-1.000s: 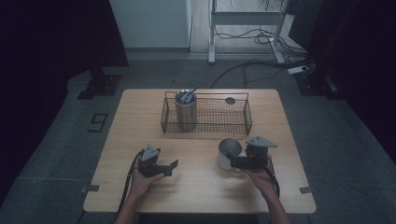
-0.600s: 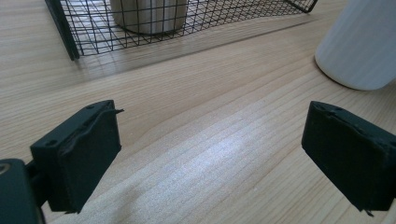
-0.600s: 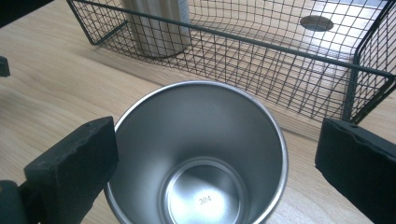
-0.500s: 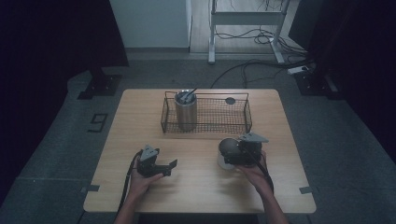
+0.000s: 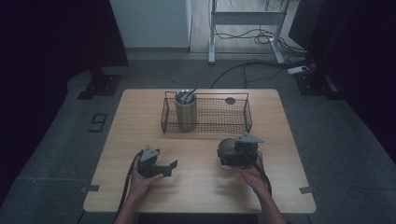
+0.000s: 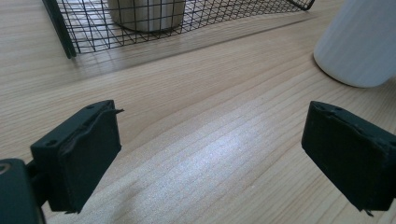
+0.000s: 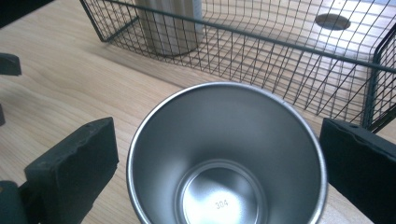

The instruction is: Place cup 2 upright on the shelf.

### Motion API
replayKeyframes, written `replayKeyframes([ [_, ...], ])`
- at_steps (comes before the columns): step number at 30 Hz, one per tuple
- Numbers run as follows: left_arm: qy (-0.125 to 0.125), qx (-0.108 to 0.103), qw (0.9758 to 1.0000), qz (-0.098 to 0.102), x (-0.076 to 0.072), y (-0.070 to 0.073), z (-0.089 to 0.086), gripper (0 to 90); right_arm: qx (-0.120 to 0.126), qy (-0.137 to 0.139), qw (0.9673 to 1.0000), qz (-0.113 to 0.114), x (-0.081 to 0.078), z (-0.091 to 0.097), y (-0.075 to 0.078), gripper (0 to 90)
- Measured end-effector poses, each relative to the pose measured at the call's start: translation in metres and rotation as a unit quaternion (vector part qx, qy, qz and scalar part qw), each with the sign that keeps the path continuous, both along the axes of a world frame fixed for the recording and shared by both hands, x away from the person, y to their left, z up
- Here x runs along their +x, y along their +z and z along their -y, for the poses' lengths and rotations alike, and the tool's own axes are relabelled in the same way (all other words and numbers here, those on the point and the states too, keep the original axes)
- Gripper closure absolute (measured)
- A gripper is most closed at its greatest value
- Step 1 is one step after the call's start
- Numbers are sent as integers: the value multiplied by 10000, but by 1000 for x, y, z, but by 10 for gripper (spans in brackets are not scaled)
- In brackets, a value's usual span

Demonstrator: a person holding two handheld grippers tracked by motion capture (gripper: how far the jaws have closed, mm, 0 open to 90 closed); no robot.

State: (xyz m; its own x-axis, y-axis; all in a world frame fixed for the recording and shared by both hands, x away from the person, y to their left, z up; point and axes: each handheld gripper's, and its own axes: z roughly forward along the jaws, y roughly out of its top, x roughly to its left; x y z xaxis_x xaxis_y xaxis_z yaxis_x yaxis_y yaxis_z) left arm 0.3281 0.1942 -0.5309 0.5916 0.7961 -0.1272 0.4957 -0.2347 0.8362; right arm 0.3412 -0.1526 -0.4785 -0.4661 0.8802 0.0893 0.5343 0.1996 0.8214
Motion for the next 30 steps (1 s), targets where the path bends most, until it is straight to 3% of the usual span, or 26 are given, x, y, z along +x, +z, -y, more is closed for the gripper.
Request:
replayKeyframes([
  [10,49,13,10000,-38,1,-1,-3,47,-350,-76,9993,-93,4,-6,-10,26],
  [30,248,-53,9997,-32,2,4,-15,56,-354,101,9993,-45,5,-3,-13,57],
])
